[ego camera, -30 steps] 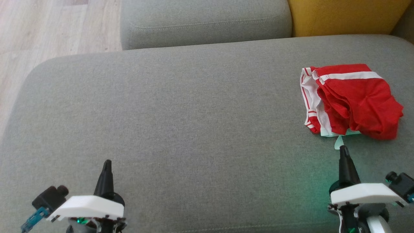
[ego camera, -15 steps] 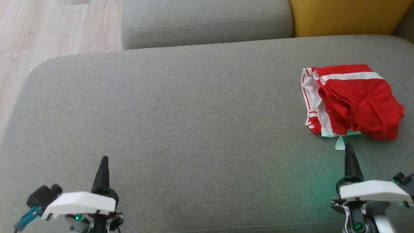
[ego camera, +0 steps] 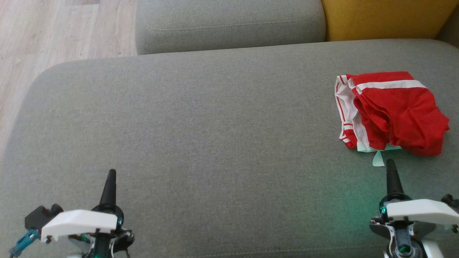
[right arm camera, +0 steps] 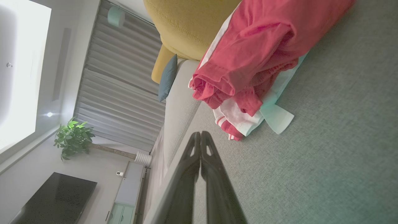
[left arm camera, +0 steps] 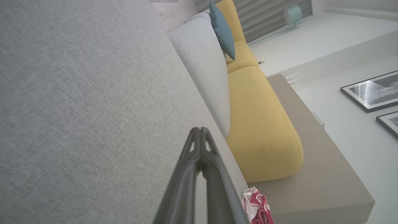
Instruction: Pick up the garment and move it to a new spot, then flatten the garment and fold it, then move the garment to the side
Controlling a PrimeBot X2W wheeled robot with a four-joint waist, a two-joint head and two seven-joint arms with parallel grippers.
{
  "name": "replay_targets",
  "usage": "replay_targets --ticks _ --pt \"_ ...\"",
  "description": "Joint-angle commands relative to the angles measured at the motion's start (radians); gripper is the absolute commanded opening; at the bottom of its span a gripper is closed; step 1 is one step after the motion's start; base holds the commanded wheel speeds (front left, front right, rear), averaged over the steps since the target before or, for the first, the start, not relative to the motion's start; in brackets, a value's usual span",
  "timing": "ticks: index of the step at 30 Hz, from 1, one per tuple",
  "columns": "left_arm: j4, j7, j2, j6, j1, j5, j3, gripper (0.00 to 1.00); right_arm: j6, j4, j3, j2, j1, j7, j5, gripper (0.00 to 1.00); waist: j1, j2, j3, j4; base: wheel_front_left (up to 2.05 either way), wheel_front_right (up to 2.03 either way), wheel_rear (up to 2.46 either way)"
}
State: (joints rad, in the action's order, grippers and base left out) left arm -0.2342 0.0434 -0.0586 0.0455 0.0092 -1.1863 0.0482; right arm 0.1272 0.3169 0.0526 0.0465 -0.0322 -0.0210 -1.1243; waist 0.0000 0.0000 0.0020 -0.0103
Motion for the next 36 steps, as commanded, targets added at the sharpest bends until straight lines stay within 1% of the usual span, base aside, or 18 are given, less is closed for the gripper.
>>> replay_targets --ticks 1,36 --pt "0.025 -0.009 -0.016 0.010 -0.056 -0.021 -0.035 0.00 0.002 -0.040 -0.007 0.011 -0.058 0.006 -0.024 0.00 0.0000 0.0000 0.000 0.000 0.00 0.00 0.00" --pt "-0.004 -0.111 -0.016 0.074 -0.105 -0.385 -0.114 0.00 0.003 -0.068 0.043 0.011 -0.072 0.108 -0.421 0.00 0.0000 0.0000 0.001 0.009 0.00 0.00 0.00"
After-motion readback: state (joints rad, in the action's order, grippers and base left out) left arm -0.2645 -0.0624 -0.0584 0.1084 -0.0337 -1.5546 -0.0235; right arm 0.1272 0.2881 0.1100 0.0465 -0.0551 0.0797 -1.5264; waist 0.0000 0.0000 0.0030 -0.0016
